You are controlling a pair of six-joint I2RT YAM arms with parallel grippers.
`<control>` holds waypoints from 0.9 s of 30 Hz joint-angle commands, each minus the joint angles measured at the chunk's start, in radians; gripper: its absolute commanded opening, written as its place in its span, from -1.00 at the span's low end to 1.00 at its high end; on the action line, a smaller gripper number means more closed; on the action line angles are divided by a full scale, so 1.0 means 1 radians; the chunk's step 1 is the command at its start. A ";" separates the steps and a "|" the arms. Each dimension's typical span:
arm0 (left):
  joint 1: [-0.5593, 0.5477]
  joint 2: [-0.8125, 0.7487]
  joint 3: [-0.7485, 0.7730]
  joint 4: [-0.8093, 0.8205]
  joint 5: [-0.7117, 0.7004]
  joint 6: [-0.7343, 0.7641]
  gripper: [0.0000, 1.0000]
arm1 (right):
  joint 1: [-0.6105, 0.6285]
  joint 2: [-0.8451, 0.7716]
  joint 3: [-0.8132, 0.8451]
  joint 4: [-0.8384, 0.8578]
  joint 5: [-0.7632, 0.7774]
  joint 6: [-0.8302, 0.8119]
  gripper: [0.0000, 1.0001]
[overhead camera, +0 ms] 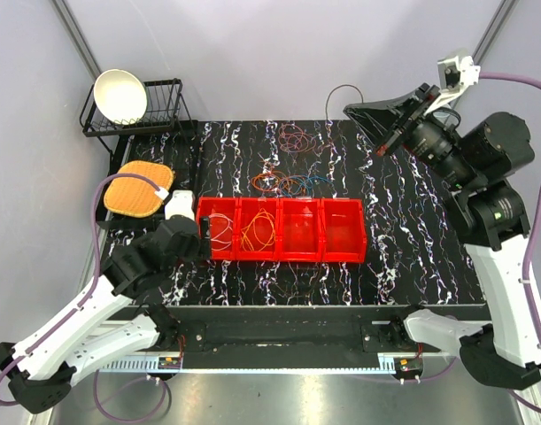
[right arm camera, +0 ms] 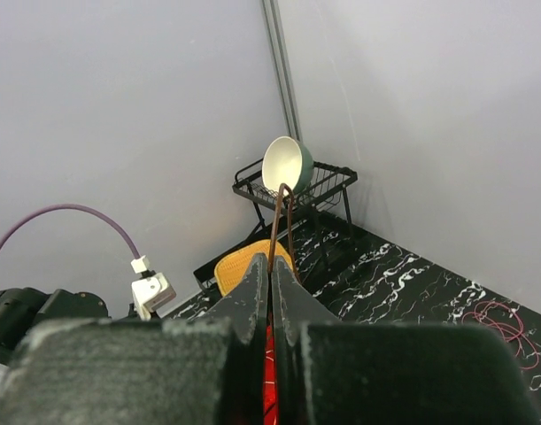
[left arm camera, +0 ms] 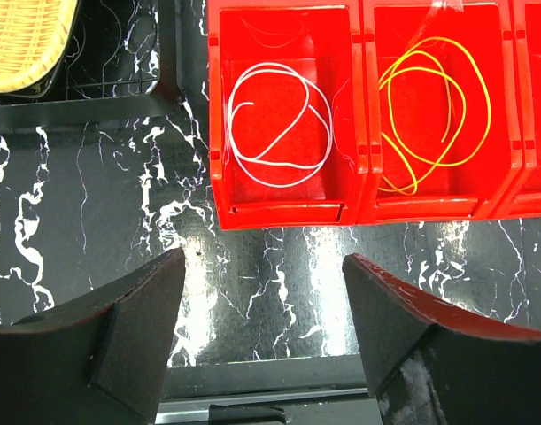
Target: Untangle the cables
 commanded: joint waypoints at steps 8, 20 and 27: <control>0.000 -0.008 -0.001 0.026 -0.013 -0.006 0.50 | 0.004 -0.046 -0.009 -0.017 0.044 -0.034 -1.00; 0.000 -0.003 -0.003 0.025 -0.013 -0.006 0.49 | 0.004 0.021 -0.026 0.074 0.030 -0.013 -1.00; 0.000 -0.002 -0.003 0.026 -0.013 -0.006 0.49 | 0.004 0.021 -0.139 0.140 0.033 0.038 -1.00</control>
